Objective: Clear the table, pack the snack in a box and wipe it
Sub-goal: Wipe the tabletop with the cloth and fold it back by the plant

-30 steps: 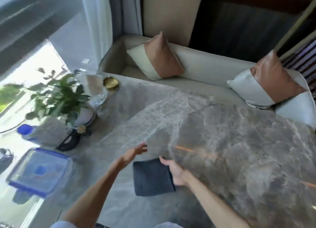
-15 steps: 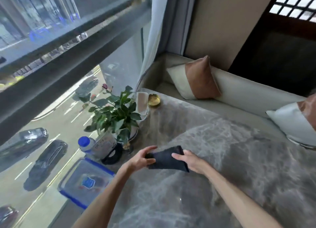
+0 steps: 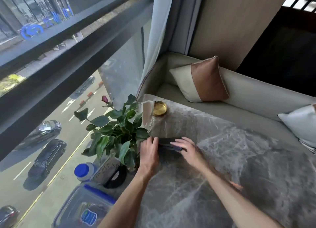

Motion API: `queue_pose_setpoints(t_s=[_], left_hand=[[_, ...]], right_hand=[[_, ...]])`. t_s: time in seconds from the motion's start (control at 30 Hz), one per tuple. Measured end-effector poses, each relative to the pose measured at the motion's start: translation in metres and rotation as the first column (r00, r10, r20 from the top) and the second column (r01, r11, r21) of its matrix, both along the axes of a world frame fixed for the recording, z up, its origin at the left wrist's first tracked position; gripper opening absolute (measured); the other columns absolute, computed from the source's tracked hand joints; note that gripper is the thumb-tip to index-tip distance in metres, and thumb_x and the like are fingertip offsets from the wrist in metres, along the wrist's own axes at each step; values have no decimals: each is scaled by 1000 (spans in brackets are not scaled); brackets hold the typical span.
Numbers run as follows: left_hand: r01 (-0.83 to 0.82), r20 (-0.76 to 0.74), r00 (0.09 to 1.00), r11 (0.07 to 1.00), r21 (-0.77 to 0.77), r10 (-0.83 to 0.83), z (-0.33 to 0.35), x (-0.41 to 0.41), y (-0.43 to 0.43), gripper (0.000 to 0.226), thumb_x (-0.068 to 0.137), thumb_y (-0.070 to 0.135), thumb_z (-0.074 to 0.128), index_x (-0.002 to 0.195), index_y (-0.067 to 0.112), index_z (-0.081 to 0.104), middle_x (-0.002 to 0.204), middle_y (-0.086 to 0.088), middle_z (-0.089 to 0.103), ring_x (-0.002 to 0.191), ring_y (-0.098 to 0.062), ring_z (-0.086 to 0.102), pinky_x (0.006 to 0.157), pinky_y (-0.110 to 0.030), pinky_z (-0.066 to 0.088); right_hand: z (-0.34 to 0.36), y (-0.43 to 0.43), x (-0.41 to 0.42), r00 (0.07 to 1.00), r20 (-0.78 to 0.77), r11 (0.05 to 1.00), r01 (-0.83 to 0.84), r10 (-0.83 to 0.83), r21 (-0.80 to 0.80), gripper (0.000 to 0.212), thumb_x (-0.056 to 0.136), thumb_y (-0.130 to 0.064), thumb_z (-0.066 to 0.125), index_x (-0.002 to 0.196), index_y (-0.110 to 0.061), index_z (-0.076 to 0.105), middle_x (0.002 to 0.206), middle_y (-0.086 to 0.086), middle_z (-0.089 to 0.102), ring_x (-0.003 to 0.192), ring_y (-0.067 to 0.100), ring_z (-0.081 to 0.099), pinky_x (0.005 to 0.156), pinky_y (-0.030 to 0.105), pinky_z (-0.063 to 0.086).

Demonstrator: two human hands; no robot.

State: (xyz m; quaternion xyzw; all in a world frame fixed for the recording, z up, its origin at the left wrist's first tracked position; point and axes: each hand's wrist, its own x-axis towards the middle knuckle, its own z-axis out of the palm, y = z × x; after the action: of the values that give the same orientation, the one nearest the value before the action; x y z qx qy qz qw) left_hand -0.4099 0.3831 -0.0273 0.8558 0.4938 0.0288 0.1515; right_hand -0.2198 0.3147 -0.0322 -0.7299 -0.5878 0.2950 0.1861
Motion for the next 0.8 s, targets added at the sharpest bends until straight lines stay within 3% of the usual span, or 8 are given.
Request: queue_pose_setpoints(t_s=[0.07, 0.1, 0.2, 0.27, 0.4, 0.5, 0.6, 0.8], left_hand=[[23, -125, 992, 999, 42, -17, -14, -1, -1, 47, 49, 20, 79, 93, 12, 64, 89, -11, 65, 69, -31, 62, 62, -35, 51], [29, -180, 983, 999, 14, -26, -25, -3, -5, 45, 59, 18, 77, 102, 13, 63, 100, -11, 65, 79, -31, 63, 71, -37, 52], [-14, -290, 957, 989, -147, -29, -63, -20, -25, 42, 88, 7, 48, 129, 14, 44, 128, -12, 48, 117, -32, 46, 100, -39, 40], [-70, -313, 950, 978, -194, 6, -75, -29, -43, 43, 88, 5, 44, 130, 15, 42, 127, -11, 46, 119, -30, 44, 99, -38, 39], [-133, -275, 958, 976, -175, 82, -79, -28, -56, 37, 77, 12, 53, 114, 15, 49, 111, -9, 51, 103, -30, 50, 87, -39, 46], [-204, -227, 959, 968, -147, 168, -81, -19, -49, 30, 76, 14, 53, 107, 15, 53, 105, -10, 55, 95, -30, 53, 81, -39, 48], [-336, -209, 931, 926, -173, 299, -82, -8, -31, 35, 88, 16, 51, 124, 14, 49, 118, -12, 56, 105, -31, 55, 87, -38, 48], [-382, -287, 905, 896, -225, 314, -84, 7, -14, 40, 82, 8, 58, 120, 9, 45, 123, -15, 53, 113, -31, 56, 92, -36, 49]], right_hand=[[-24, -13, -11, 995, 100, 1000, -26, 25, 9, 67, 82, 8, 51, 131, -37, 59, 147, -8, 45, 144, 15, 23, 118, 24, 14], [-38, -21, -17, 993, 108, 999, -44, 45, -8, 69, 82, 9, 50, 132, -38, 57, 151, -7, 41, 147, 17, 18, 118, 24, 11], [-71, -46, -40, 994, 41, 990, -96, 100, -104, 62, 88, 6, 49, 135, -34, 55, 156, -3, 33, 151, 21, 12, 117, 18, 6], [-84, -57, -50, 995, 26, 989, -95, 99, -116, 56, 92, 1, 50, 136, -32, 54, 158, -3, 27, 152, 20, 9, 118, 18, 6], [-84, -57, -47, 953, 228, 972, -165, 201, -168, 62, 83, -15, 50, 138, -42, 49, 160, -10, 23, 151, 19, 9, 123, 37, 5], [-79, -49, -45, 986, 129, 982, 123, -105, -145, 54, 81, -11, 50, 130, -33, 60, 148, -8, 45, 142, 18, 34, 120, 31, 24], [-80, -27, -37, 857, 61, 850, 515, -511, -113, 32, 91, -16, 58, 123, -15, 61, 125, 6, 61, 122, 25, 54, 101, 33, 42], [-83, 17, -27, 764, 40, 719, 621, -643, -313, 22, 91, -10, 58, 113, -9, 57, 113, 11, 62, 105, 27, 59, 89, 36, 47]])
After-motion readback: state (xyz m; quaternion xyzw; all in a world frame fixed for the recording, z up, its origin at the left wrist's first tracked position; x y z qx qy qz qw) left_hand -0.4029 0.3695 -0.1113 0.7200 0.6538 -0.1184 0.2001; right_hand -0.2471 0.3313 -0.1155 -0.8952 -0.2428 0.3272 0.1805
